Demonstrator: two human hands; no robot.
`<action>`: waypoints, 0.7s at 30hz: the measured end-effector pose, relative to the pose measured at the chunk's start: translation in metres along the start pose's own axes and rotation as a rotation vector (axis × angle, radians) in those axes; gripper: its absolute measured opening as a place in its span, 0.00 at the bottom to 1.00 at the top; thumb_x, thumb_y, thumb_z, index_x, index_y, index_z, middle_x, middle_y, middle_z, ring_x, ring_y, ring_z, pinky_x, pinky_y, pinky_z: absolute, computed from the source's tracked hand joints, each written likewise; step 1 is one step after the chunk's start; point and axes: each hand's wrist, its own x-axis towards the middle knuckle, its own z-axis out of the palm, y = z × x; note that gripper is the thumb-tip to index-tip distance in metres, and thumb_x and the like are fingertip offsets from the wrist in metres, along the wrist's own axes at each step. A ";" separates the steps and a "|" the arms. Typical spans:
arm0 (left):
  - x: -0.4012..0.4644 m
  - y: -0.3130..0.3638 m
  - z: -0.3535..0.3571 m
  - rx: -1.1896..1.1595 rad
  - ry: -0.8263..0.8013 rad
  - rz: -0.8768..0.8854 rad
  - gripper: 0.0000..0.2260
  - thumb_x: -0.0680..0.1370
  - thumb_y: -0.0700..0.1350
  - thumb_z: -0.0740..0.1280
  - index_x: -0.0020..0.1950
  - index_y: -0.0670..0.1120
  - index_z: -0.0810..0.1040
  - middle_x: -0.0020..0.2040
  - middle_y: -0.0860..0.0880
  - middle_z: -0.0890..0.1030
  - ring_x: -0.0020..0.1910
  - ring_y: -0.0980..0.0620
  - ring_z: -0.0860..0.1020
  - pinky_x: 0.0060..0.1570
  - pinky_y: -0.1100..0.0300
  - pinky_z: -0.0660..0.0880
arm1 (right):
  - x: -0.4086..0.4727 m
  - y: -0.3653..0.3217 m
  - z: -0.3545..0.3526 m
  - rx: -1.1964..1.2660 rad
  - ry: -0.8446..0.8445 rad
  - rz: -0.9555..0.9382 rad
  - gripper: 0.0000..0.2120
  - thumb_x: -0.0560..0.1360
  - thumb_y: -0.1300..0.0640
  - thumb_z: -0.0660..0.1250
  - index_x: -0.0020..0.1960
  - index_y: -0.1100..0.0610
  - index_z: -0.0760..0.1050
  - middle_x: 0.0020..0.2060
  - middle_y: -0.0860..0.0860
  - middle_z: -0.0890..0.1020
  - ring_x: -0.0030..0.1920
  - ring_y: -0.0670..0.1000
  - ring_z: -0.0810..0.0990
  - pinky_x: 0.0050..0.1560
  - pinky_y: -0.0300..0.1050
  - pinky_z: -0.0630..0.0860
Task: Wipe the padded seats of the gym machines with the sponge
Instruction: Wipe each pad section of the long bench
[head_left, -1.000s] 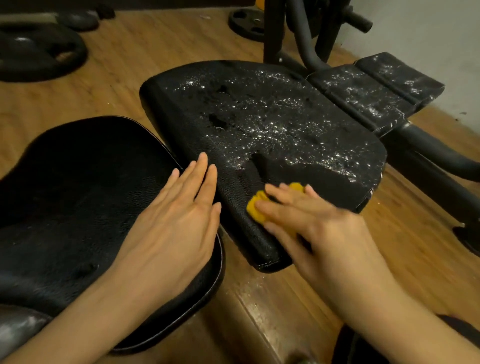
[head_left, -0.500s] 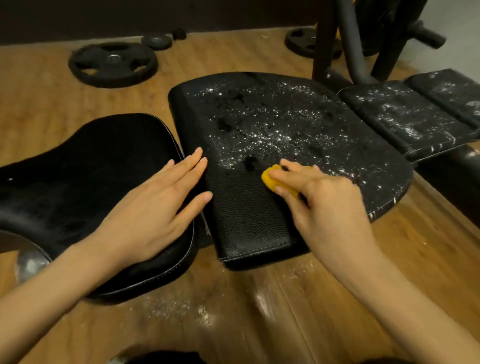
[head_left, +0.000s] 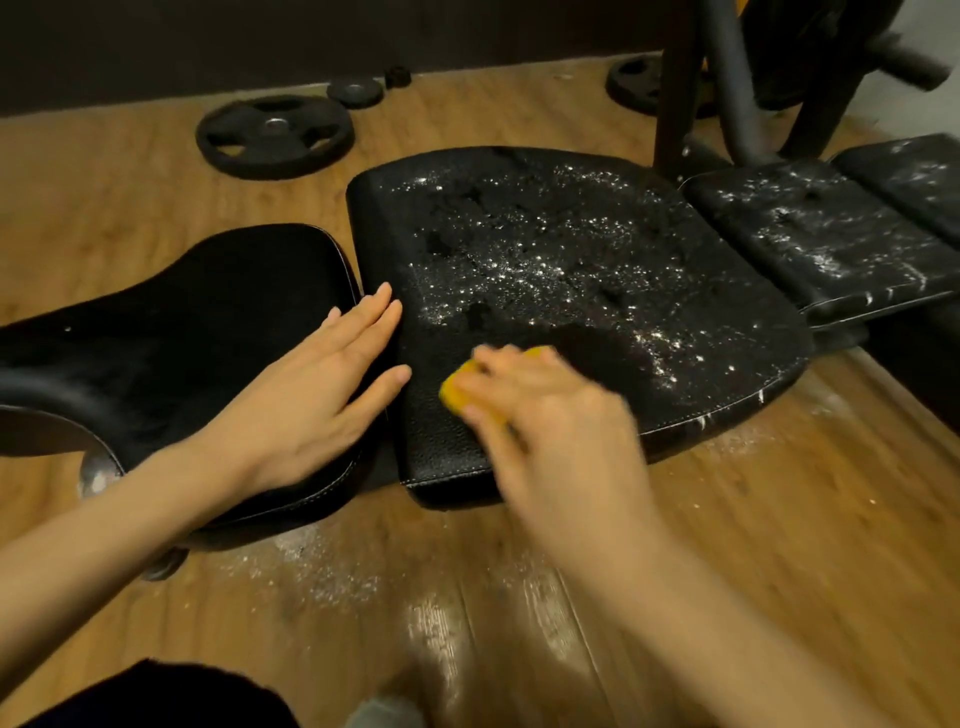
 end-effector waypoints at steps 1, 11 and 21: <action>-0.001 0.003 0.003 0.007 0.017 0.021 0.31 0.79 0.65 0.47 0.80 0.53 0.48 0.79 0.59 0.45 0.74 0.68 0.41 0.69 0.77 0.37 | -0.005 -0.006 0.000 0.029 -0.055 -0.052 0.10 0.74 0.55 0.66 0.53 0.51 0.83 0.56 0.51 0.83 0.58 0.51 0.82 0.64 0.51 0.75; -0.006 0.014 0.017 0.015 0.092 0.084 0.30 0.79 0.61 0.42 0.80 0.50 0.52 0.80 0.55 0.50 0.77 0.65 0.48 0.74 0.71 0.42 | -0.010 0.020 -0.011 0.025 0.077 0.161 0.11 0.78 0.52 0.66 0.59 0.47 0.81 0.62 0.47 0.80 0.64 0.46 0.77 0.71 0.49 0.67; -0.005 0.008 0.022 0.018 0.102 0.094 0.31 0.80 0.62 0.42 0.80 0.50 0.51 0.80 0.55 0.51 0.77 0.65 0.48 0.74 0.68 0.44 | -0.026 0.048 -0.012 0.098 0.322 0.247 0.13 0.78 0.57 0.67 0.61 0.51 0.79 0.63 0.48 0.79 0.66 0.45 0.75 0.73 0.51 0.65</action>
